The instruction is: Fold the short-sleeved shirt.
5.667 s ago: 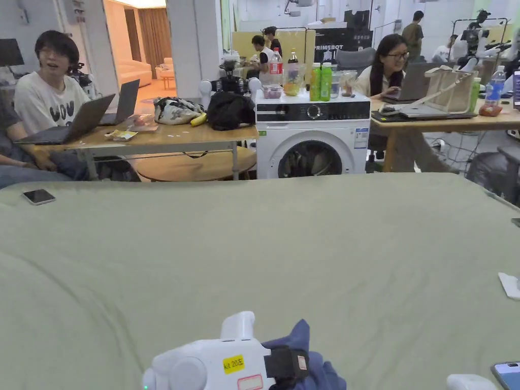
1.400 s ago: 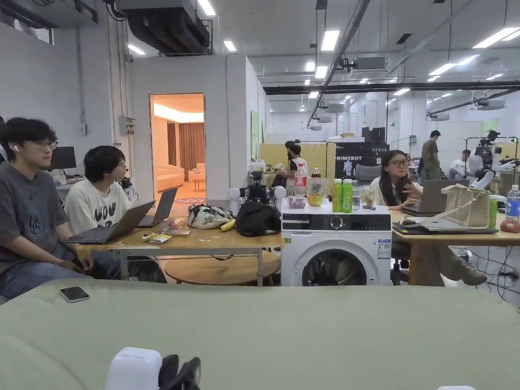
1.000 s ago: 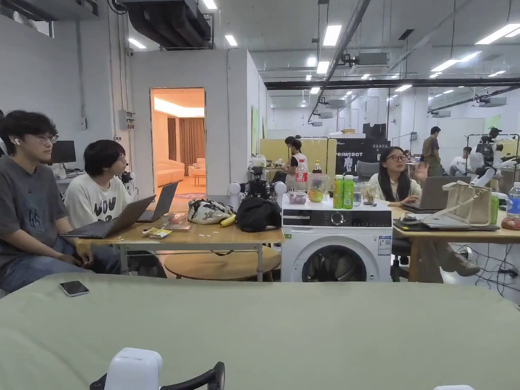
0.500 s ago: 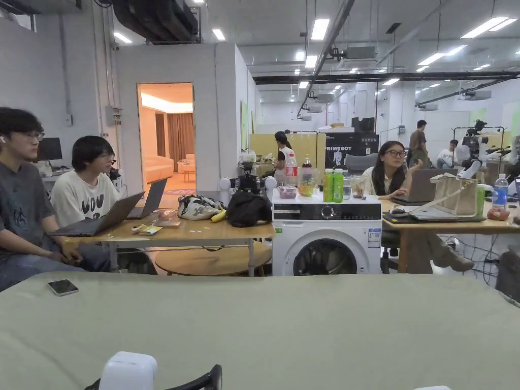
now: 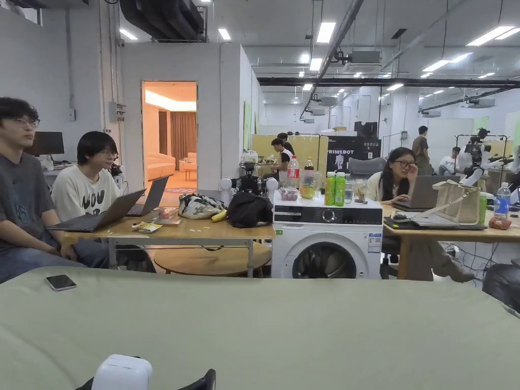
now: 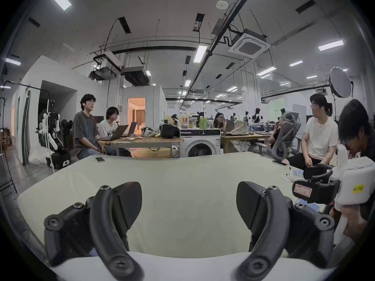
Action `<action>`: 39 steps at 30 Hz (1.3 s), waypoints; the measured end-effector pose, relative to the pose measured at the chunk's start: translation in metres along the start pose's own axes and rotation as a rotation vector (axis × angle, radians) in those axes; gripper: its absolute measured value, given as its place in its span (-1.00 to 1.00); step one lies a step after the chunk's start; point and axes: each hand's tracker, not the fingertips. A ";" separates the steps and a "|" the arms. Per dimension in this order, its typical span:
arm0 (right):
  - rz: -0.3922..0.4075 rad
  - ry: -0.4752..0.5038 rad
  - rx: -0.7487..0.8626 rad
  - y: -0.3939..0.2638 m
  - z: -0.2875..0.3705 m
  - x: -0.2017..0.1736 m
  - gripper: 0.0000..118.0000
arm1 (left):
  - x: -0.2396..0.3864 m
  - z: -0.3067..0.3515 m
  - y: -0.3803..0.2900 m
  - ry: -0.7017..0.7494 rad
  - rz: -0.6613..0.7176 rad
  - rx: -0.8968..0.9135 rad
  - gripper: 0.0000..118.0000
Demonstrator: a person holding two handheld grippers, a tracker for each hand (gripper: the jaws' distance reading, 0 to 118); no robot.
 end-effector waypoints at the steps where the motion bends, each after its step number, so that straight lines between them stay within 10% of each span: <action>1: -0.016 0.003 -0.007 0.001 0.000 0.002 0.76 | -0.001 0.001 0.000 0.006 0.001 0.000 0.64; 8: -0.192 0.044 -0.006 0.009 -0.002 0.011 0.76 | -0.007 0.002 -0.001 0.032 0.007 -0.019 0.64; 16: -0.172 0.005 -0.051 0.018 -0.002 0.000 0.76 | -0.005 0.000 0.000 0.023 0.018 -0.022 0.64; 23: -0.419 0.056 -0.204 0.028 -0.006 0.005 0.76 | -0.007 0.001 -0.004 0.005 0.038 -0.034 0.64; 39: -0.363 0.070 -0.265 0.018 -0.012 0.004 0.76 | -0.011 0.005 -0.004 0.003 0.047 -0.034 0.64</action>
